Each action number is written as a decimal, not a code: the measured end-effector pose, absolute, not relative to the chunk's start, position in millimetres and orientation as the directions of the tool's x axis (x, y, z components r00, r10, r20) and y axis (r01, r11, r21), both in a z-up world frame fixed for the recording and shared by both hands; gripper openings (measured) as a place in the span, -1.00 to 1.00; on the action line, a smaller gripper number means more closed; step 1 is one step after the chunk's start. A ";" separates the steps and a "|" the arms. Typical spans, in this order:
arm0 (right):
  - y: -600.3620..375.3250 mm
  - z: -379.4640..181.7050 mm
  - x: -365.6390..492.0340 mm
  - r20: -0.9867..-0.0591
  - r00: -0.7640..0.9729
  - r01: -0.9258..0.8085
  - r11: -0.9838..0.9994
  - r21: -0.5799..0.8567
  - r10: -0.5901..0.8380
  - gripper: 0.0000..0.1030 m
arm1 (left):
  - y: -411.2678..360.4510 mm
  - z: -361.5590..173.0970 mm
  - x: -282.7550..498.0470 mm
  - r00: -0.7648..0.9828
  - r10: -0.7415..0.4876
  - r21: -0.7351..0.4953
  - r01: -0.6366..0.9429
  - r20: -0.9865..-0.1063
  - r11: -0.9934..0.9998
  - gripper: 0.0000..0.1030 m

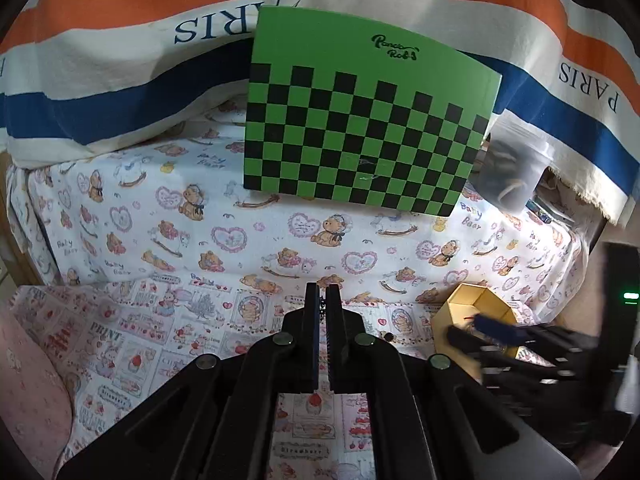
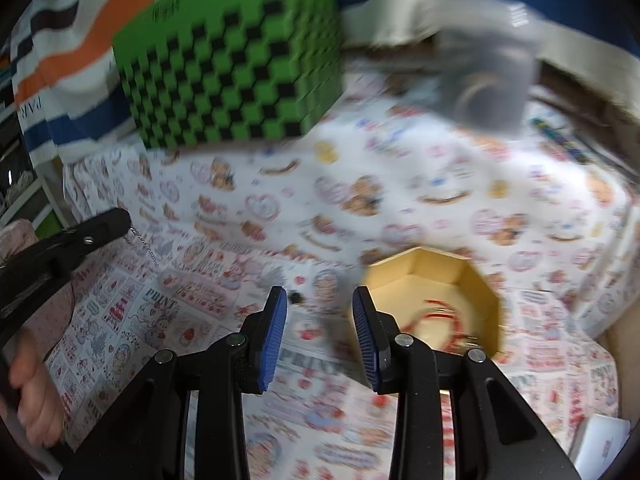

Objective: Organize jewelry

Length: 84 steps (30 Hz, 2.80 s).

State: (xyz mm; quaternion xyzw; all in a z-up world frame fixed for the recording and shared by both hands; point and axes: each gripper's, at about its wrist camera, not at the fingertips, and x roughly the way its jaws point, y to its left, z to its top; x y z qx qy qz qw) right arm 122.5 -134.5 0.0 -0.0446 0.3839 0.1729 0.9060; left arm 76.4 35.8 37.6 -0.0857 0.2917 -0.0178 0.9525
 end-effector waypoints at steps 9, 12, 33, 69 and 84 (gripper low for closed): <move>-99.2 -37.4 158.3 -0.772 0.601 -0.326 0.945 0.001 0.208 -0.44 | 52.4 34.5 82.6 0.810 -0.086 -0.220 -0.054 -0.580 0.974 -0.96; -93.5 -47.2 165.8 -0.788 0.589 -0.315 0.949 -0.015 0.183 -0.57 | 52.1 37.4 80.0 0.824 -0.052 -0.188 -0.067 -0.564 0.980 -0.97; -99.3 -38.5 144.9 -0.750 0.636 -0.320 0.946 -0.045 0.179 -0.84 | 50.7 41.0 73.1 0.842 -0.041 -0.185 -0.070 -0.538 0.980 -0.96; -254.4 48.1 56.7 -0.436 0.859 -0.214 0.962 0.170 0.268 -0.84 | -57.7 62.1 24.6 0.875 -0.214 -0.061 0.209 -0.435 0.976 -0.97; -289.8 -2.9 119.3 -0.578 0.729 -0.199 0.921 0.335 0.367 -0.84 | -113.1 83.8 81.2 0.843 -0.273 -0.099 0.257 -0.464 0.961 -0.97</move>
